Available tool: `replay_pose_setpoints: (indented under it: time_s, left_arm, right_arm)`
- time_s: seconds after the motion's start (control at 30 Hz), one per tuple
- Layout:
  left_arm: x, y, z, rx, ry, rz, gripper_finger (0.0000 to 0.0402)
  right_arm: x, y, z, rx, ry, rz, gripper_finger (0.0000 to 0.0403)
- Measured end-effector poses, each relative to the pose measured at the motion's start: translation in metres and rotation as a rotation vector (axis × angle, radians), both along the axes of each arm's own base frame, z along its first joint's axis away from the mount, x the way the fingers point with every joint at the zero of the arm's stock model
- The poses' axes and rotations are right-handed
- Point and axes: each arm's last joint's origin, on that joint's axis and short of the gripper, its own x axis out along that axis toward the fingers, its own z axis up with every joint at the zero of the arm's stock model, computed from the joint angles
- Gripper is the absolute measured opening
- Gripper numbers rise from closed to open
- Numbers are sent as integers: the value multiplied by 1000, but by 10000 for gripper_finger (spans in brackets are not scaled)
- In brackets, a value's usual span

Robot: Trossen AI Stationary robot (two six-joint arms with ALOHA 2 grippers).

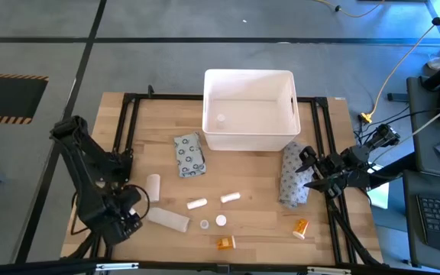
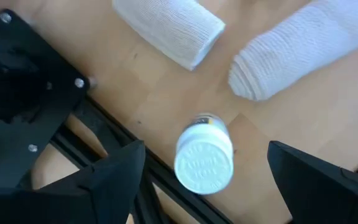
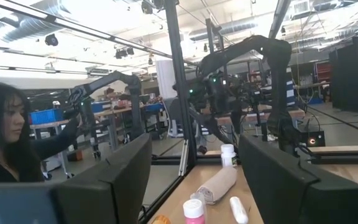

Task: Pick & place medical supplies in basket/bin
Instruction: Put the white pill bottle into the white bin

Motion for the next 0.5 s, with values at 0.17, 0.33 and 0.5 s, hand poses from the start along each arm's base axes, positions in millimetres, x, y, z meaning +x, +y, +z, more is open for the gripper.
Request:
replay_pose_setpoints:
  time_s: [0.17, 0.33, 0.5]
  left_arm:
    - [-5, -2, 2, -23, -21, 29, 331]
    - [-11, -5, -12, -70, -43, 49, 331]
    - [-16, 5, -35, -143, -26, 76, 331]
  right_arm:
    - [0, 0, -1, -4, 5, 0, 243]
    - [0, 0, -1, -7, 8, 0, 243]
    - [0, 0, -1, -6, 9, 0, 243]
